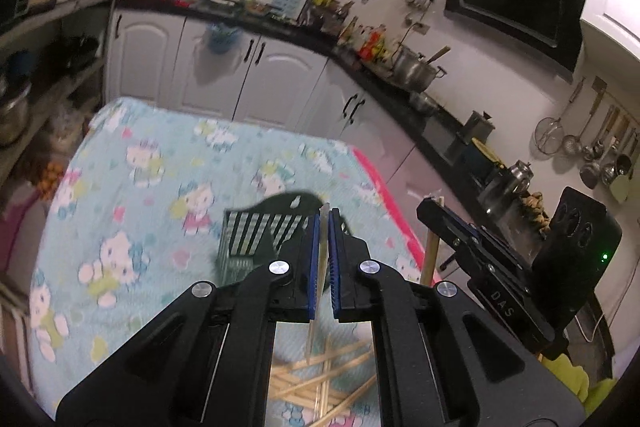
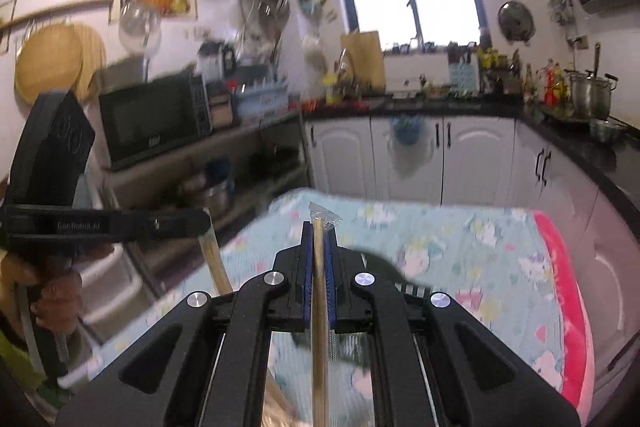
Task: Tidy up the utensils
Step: 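Lift the chopstick upright with the right gripper and carry it over the green caddy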
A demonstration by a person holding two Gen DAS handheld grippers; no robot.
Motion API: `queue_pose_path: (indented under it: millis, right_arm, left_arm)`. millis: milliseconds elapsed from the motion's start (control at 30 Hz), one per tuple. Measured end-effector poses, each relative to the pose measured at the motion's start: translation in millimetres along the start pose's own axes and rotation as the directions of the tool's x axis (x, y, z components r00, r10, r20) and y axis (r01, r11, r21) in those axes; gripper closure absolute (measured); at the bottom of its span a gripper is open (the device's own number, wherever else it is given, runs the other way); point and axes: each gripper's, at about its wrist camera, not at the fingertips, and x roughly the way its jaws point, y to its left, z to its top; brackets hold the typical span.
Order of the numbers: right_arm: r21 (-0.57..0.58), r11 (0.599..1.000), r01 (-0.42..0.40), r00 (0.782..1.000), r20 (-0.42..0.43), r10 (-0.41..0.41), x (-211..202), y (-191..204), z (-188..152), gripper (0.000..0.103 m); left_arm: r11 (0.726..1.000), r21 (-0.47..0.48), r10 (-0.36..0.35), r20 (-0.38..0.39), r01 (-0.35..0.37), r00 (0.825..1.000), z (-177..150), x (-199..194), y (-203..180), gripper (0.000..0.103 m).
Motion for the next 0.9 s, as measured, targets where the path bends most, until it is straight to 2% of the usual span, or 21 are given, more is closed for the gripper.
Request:
queue_pose_path:
  millis: [167, 333, 567, 733, 900]
  right_arm:
    - [0.040, 0.998, 0.040, 0.995, 0.092, -0.043, 2.2, -12.1, 18.2, 0.097]
    - [0.064, 0.996, 0.061, 0.986, 0.149, -0.070, 14.1, -23.4, 32.0, 0.097]
    - [0.067, 0.986, 0.153, 0.960, 0.227, -0.164, 35.5, -34.5, 49.2, 0.097]
    - [0.078, 0.976, 0.206, 0.942, 0.256, -0.219, 50.6, -43.8, 52.7, 0.097]
    - [0.090, 0.971, 0.221, 0.929, 0.283, -0.237, 66.7, -52.9, 48.9, 0.097]
  left_arm:
    - [0.999, 0.039, 0.009, 0.035, -0.010, 0.999, 23.4, -0.9, -9.6, 0.101]
    - [0.997, 0.065, 0.031, 0.072, -0.035, 0.997, 44.8, 0.8, -12.9, 0.101]
    - [0.994, 0.083, 0.067, 0.116, -0.076, 0.991, 67.3, 8.5, -8.4, 0.101]
    - [0.989, 0.094, 0.096, 0.136, -0.110, 0.986, 75.8, 21.5, -3.2, 0.101]
    - [0.986, 0.097, 0.125, 0.143, -0.139, 0.982, 72.4, 38.3, 6.7, 0.101]
